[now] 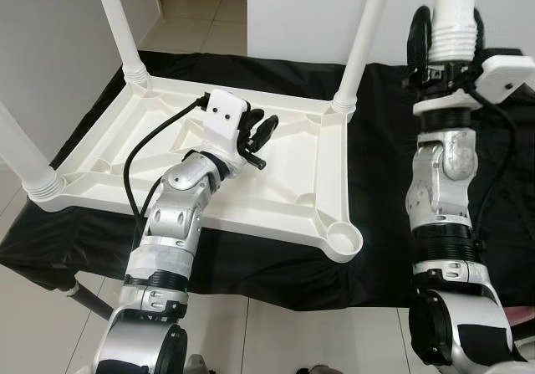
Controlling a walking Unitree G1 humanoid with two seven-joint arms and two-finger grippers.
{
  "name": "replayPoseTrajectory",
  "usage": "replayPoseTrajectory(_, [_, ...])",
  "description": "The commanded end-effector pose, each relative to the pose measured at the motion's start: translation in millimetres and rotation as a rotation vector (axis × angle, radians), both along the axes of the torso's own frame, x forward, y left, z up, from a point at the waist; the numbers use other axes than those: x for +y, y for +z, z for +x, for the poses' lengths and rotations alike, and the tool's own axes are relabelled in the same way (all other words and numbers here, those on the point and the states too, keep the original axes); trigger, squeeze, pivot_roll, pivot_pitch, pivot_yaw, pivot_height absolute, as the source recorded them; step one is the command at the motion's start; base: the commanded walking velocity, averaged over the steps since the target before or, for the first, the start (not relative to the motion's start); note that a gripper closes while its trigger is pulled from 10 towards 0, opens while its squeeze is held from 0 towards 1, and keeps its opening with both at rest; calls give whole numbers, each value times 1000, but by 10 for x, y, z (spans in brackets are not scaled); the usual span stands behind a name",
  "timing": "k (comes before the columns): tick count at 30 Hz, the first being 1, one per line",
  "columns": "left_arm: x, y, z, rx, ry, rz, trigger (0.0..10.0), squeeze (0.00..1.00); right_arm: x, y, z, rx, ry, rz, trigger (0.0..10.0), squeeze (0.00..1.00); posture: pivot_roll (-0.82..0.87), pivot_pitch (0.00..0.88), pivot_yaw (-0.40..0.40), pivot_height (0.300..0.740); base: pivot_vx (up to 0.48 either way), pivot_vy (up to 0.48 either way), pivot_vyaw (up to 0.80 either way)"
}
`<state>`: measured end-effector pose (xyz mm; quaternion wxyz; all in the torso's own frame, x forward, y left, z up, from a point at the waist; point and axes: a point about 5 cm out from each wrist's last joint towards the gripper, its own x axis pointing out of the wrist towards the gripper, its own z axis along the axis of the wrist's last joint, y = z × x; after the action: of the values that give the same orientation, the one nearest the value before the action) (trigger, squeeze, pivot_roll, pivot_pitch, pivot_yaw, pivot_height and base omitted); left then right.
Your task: Building children table
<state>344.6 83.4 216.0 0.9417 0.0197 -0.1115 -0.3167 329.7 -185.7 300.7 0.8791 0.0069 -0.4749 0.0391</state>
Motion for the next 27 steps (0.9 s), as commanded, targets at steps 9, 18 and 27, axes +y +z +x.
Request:
replayPoseTrajectory(9, [17,50,29,49,-58,-76,10000,0,152,-183,-35,58,66,-73,10000,0,1,0,-10,740,0,0,0])
replayPoseTrajectory(18, [39,165,69,100,-156,-190,10000,1000,354,-691,-119,238,177,-177,10000,0,-14,0,-3,740,0,0,0])
replayPoseTrajectory(27, [52,201,65,205,-261,-334,10000,1000,497,-1006,-205,359,258,-229,10000,0,-20,0,-10,740,0,0,0])
